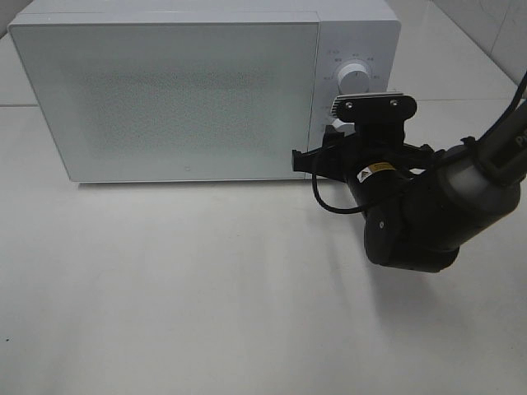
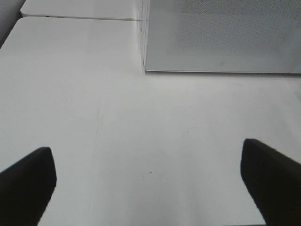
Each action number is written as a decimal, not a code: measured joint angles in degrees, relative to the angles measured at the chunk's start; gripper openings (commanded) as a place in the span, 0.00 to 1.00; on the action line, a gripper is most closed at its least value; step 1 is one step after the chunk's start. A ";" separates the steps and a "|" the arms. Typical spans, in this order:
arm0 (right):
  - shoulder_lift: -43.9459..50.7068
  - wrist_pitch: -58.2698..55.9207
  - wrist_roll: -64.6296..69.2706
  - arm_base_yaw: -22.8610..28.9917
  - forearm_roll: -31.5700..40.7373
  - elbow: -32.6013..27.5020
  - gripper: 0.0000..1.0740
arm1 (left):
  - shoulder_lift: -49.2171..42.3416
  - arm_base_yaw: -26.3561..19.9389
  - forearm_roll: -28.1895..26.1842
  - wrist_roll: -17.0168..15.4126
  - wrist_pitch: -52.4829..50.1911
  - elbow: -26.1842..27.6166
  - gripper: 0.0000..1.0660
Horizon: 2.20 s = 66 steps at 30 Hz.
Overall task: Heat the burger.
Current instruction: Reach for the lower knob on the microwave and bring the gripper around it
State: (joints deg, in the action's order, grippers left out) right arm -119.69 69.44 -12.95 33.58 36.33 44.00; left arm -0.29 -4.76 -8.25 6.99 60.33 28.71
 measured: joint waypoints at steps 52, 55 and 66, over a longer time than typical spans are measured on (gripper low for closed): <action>-0.06 0.00 63.66 -0.06 -2.69 -0.11 0.11 | 0.00 0.00 0.00 0.00 0.00 0.00 0.94; -0.06 0.06 66.92 -0.06 -2.69 -0.11 0.10 | 0.00 0.00 0.00 0.00 0.00 0.00 0.94; -0.06 0.23 82.33 -0.06 -2.46 -0.11 0.09 | 0.00 0.00 0.00 0.00 0.00 0.00 0.94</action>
State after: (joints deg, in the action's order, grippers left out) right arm -119.75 69.67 69.39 33.52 33.86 43.89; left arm -0.29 -4.76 -8.25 6.99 60.33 28.71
